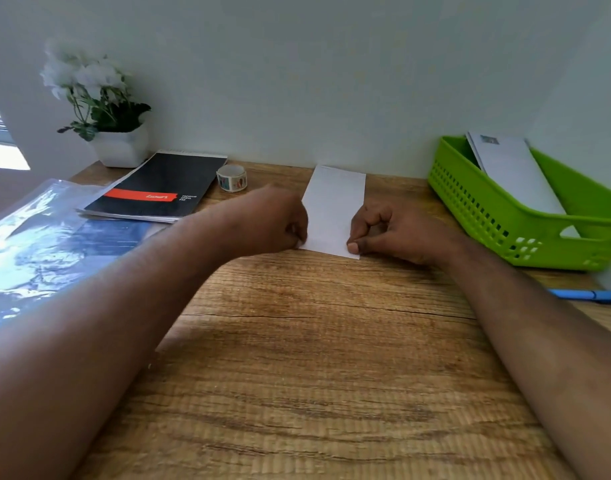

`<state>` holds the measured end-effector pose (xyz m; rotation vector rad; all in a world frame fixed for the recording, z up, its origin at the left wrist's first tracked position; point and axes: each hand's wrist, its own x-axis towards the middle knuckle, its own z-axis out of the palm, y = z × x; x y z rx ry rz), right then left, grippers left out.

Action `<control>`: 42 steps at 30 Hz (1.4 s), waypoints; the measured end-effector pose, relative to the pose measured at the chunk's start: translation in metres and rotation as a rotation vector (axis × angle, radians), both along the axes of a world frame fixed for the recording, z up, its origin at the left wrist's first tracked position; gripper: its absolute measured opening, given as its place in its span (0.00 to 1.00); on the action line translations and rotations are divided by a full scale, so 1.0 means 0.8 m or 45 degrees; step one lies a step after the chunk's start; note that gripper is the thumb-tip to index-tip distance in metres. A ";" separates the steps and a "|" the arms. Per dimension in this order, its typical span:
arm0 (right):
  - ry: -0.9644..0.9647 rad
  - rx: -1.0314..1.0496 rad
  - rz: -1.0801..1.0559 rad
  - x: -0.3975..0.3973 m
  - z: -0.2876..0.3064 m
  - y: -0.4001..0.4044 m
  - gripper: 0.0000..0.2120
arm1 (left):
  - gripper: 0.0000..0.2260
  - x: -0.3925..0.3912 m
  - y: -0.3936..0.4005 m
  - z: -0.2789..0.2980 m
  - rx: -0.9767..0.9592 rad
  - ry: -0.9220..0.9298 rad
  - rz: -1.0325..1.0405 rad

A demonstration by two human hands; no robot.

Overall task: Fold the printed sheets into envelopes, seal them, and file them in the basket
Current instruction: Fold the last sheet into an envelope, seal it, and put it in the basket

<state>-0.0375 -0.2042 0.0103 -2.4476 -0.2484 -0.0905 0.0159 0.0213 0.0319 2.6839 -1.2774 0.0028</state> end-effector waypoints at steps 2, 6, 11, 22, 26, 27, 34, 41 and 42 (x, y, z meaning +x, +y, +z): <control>-0.048 -0.037 0.016 -0.001 0.000 0.006 0.03 | 0.09 -0.003 -0.001 0.000 0.012 -0.008 0.009; -0.139 -0.226 0.185 0.003 -0.005 0.035 0.03 | 0.10 -0.016 -0.020 -0.006 0.043 -0.053 -0.054; -0.058 -0.202 0.037 -0.008 0.012 0.004 0.04 | 0.08 0.000 -0.001 0.000 0.012 0.004 0.029; 0.005 -0.157 0.114 -0.003 0.007 0.014 0.05 | 0.10 -0.008 -0.017 -0.005 0.033 -0.055 -0.215; -0.047 -0.342 0.132 -0.004 0.012 0.021 0.05 | 0.11 -0.004 -0.016 -0.009 -0.045 -0.036 -0.234; -0.068 -0.394 0.139 -0.006 0.014 0.021 0.04 | 0.11 -0.003 -0.015 -0.010 -0.067 -0.022 -0.226; -0.214 -0.576 0.195 -0.009 0.015 0.025 0.09 | 0.12 0.000 -0.015 -0.013 -0.060 -0.057 -0.213; -0.068 -0.452 0.141 -0.012 0.022 0.022 0.13 | 0.12 -0.001 -0.016 -0.011 -0.036 -0.204 -0.270; -0.080 -0.446 0.145 -0.012 0.021 0.021 0.14 | 0.12 -0.002 -0.016 -0.011 -0.030 -0.232 -0.274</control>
